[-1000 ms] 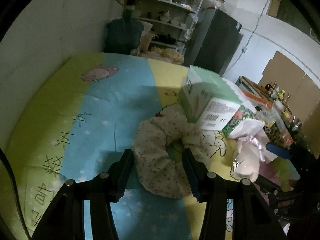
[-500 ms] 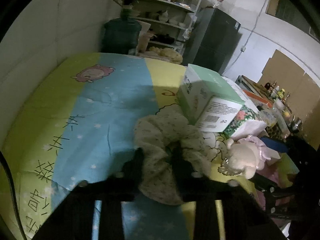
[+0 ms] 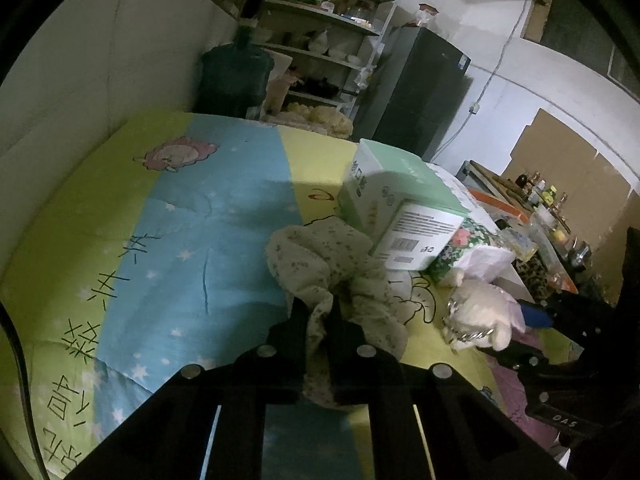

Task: Organize soft objects
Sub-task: 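Grasp the floral scrunchie with the left tool while the right tool grasps the plush bear, then carry the scrunchie and plush bear over the orange-rimmed tray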

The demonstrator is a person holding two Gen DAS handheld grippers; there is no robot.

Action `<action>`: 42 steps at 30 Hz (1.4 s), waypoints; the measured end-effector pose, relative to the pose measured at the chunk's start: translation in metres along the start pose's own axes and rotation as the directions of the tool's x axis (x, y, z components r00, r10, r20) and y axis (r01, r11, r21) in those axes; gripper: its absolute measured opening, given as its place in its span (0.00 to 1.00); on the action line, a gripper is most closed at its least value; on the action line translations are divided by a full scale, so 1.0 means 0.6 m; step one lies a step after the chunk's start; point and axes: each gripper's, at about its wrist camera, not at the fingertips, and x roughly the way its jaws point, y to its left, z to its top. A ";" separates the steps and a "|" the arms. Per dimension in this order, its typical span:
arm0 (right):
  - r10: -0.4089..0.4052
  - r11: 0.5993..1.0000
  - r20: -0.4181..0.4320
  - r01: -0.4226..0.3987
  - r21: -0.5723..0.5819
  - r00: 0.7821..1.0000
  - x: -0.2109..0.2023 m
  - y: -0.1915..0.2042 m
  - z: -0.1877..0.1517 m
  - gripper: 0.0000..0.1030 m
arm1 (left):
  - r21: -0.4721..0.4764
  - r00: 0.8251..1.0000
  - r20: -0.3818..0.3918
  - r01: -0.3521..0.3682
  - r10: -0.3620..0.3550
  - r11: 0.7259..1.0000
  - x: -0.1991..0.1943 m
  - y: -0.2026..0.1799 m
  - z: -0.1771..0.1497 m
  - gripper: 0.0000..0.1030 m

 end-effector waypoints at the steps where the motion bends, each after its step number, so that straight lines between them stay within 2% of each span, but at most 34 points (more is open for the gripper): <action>1: 0.001 1.000 0.007 -0.001 0.008 1.000 -0.003 0.001 0.002 0.36 | 0.004 1.000 0.003 0.000 0.000 1.000 -0.002 -0.002 0.000 0.09; 14: 0.002 0.997 0.111 -0.010 0.075 0.994 -0.079 0.014 0.008 0.36 | 0.025 0.996 0.086 0.001 -0.003 1.000 -0.053 -0.021 0.010 0.09; 24: -0.039 0.995 0.171 0.022 0.101 0.984 -0.137 0.016 0.001 0.36 | 0.059 0.988 0.153 0.008 -0.017 0.998 -0.092 -0.049 0.027 0.09; 32: -0.078 0.990 0.203 0.051 0.133 0.976 -0.171 -0.008 -0.010 0.36 | 0.103 0.980 0.190 0.041 -0.060 0.994 -0.105 -0.090 0.046 0.09; 42: -0.160 0.974 0.235 0.115 0.193 0.959 -0.200 -0.068 -0.018 0.36 | 0.192 0.966 0.218 0.096 -0.138 0.977 -0.108 -0.179 0.077 0.09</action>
